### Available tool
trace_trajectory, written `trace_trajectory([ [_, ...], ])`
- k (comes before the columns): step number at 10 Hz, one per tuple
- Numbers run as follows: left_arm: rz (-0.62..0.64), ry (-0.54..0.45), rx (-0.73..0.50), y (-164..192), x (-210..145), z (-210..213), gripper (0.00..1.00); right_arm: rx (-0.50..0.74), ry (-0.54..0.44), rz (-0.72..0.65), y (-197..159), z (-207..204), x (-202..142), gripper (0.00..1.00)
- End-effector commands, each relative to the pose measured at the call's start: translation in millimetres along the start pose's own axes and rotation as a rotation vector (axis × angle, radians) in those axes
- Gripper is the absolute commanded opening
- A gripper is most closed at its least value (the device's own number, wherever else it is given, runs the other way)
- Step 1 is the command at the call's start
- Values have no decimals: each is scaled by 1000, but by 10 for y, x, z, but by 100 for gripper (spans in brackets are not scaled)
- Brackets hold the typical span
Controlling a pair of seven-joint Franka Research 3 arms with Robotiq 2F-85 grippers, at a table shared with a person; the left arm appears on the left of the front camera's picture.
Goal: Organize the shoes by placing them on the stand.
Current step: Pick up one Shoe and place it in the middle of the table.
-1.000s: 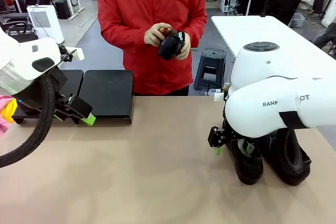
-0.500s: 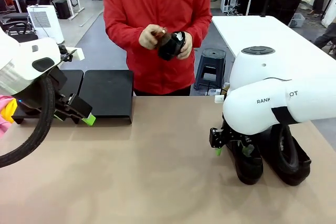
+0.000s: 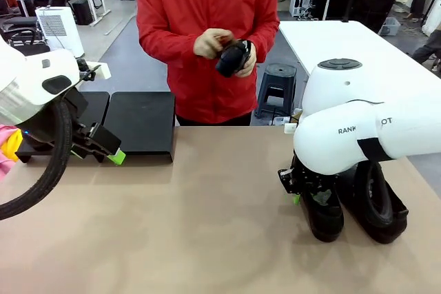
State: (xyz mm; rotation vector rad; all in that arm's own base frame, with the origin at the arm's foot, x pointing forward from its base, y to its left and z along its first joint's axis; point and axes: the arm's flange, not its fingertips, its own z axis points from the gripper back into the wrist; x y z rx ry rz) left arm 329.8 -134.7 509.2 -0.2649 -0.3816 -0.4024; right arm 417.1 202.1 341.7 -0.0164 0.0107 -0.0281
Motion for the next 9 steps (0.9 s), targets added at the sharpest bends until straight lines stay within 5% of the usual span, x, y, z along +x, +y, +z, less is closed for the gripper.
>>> trace_trajectory([
  [1, -12, -1, -13, 6, -5, 3, 100, -40, 2, -29, -24, 63, 20, 0],
  [6, -12, -1, -13, 6, -5, 3, 100, -61, -21, -97, -63, 440, -137, 0],
  [9, -12, -1, -13, 6, -5, 3, 100, -8, -153, -6, 513, 1061, -527, 0],
])
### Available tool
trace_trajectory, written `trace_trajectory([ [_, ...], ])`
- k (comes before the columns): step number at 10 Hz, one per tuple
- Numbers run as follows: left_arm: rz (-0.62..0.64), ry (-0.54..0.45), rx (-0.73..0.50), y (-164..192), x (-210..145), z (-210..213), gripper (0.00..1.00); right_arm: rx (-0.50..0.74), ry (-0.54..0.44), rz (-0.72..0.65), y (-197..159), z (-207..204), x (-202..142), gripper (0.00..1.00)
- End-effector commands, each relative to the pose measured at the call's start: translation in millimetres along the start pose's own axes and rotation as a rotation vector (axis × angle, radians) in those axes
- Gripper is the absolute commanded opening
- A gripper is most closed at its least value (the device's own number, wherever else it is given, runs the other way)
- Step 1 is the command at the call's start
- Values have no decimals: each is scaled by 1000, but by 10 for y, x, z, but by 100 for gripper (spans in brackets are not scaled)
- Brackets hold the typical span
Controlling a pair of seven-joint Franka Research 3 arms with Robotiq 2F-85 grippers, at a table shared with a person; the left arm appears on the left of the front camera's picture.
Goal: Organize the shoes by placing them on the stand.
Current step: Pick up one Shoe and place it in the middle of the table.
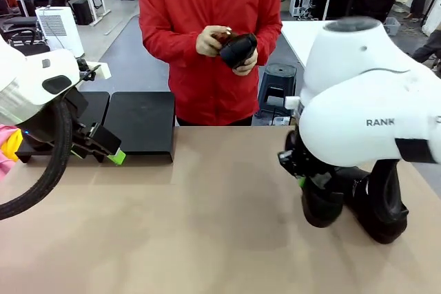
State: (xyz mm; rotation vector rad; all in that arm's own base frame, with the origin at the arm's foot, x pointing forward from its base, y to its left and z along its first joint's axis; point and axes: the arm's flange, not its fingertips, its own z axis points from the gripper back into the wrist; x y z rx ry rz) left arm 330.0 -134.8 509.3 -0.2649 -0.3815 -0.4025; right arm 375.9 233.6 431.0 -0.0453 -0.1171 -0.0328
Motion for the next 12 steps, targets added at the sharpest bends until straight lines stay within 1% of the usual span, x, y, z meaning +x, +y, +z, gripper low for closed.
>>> trace_trajectory([
  [1, -12, -1, -13, 6, -7, 3, 100, 50, -28, 63, 539, 256, -140, 0],
  [3, -12, -1, -13, 6, -7, 3, 100, 82, 1, 146, 1144, 144, -175, 0],
  [5, -12, -1, -13, 6, -7, 3, 100, 101, 31, 151, 1697, -98, -200, 0],
  [6, -12, -1, -13, 6, -7, 3, 100, 92, 25, 108, 1862, -216, -209, 0],
  [7, -12, -1, -13, 6, -7, 3, 100, 104, 37, 68, 1955, -308, -219, 0],
  [9, -12, -1, -13, 6, -7, 3, 100, 99, 74, 32, 2021, -446, -277, 0],
  [10, -12, -1, -13, 6, -7, 3, 100, 96, 84, 16, 2013, -443, -281, 6],
  [12, -12, -1, -13, 6, -7, 3, 100, 101, 81, 9, 1983, -510, -257, 37],
])
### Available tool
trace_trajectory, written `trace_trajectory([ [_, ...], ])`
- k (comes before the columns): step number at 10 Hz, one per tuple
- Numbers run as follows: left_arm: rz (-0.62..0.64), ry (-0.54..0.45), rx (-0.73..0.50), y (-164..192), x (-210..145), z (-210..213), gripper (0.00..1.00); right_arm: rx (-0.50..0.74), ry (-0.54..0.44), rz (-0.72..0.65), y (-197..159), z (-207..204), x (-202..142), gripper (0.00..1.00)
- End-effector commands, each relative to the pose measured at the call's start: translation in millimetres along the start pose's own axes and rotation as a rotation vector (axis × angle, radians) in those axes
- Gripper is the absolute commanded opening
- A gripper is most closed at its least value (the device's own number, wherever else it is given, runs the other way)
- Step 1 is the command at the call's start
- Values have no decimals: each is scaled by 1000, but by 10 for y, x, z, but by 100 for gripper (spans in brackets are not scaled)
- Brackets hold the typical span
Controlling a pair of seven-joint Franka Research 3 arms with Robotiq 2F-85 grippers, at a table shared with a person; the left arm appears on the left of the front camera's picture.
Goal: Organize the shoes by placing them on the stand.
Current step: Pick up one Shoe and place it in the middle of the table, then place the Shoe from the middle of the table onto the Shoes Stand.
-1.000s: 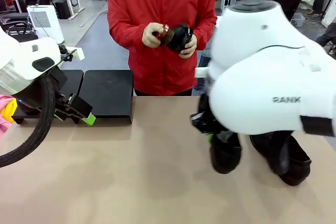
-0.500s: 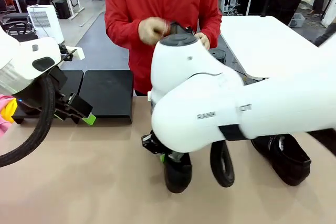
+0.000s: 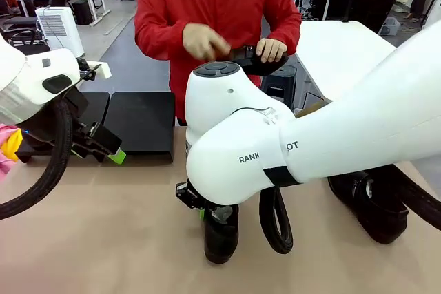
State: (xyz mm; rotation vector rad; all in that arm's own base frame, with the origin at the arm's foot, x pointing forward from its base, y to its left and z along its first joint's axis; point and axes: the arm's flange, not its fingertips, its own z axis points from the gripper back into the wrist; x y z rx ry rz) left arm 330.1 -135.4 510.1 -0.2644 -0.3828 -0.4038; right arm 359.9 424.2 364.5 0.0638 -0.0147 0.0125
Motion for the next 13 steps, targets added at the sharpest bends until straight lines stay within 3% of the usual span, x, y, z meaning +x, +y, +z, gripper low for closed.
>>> trace_trajectory([
  [1, -10, 0, -13, 12, -14, -2, 100, -3, -8, -31, 53, -5, 48, 53],
  [4, -10, 0, -13, 12, -14, -2, 100, 61, -7, -28, -64, 182, -19, 100],
  [6, -10, 0, -13, 12, -14, -2, 100, 95, 60, 13, -226, 395, -113, 100],
  [7, -10, 0, -13, 12, -14, -2, 100, 42, 9, -25, -23, 148, 16, 100],
  [13, -10, 0, -13, 12, -14, -2, 100, 42, 9, -25, -23, 148, 16, 100],
])
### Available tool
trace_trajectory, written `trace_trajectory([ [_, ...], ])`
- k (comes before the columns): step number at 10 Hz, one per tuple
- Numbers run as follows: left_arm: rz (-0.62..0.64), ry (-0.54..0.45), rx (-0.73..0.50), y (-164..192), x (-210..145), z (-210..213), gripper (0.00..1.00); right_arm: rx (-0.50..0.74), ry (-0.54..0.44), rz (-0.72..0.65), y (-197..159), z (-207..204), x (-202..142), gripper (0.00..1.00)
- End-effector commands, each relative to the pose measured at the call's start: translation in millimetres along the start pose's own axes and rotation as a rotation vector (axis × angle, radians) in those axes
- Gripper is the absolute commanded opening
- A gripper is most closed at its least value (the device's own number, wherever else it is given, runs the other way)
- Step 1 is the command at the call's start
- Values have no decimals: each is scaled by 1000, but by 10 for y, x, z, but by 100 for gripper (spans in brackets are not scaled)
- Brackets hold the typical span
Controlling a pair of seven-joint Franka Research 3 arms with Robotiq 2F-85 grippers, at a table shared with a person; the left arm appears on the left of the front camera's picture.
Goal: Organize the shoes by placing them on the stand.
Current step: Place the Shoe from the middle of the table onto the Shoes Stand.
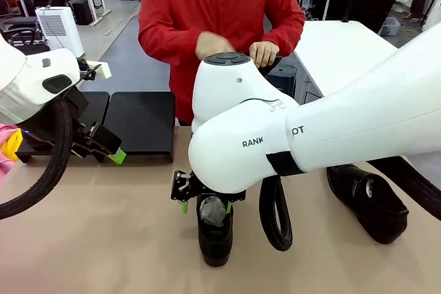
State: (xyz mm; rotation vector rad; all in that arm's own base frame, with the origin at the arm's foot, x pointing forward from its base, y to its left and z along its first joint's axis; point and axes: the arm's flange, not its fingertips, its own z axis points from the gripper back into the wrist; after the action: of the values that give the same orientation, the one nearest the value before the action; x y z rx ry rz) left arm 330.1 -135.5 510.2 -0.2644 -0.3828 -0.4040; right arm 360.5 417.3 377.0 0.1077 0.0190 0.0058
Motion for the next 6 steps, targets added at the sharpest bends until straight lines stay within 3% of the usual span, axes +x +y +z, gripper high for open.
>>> trace_trajectory([
  [1, -10, 0, -13, 13, -14, -3, 100, -2, -24, -16, 38, 17, 8, 100],
  [4, -10, 0, -13, 13, -14, -3, 100, 1, -1, 0, 2, 3, 1, 100],
  [6, 10, -19, 47, -179, 10, -104, 100, -8, -64, -65, -420, 436, -221, 100],
])
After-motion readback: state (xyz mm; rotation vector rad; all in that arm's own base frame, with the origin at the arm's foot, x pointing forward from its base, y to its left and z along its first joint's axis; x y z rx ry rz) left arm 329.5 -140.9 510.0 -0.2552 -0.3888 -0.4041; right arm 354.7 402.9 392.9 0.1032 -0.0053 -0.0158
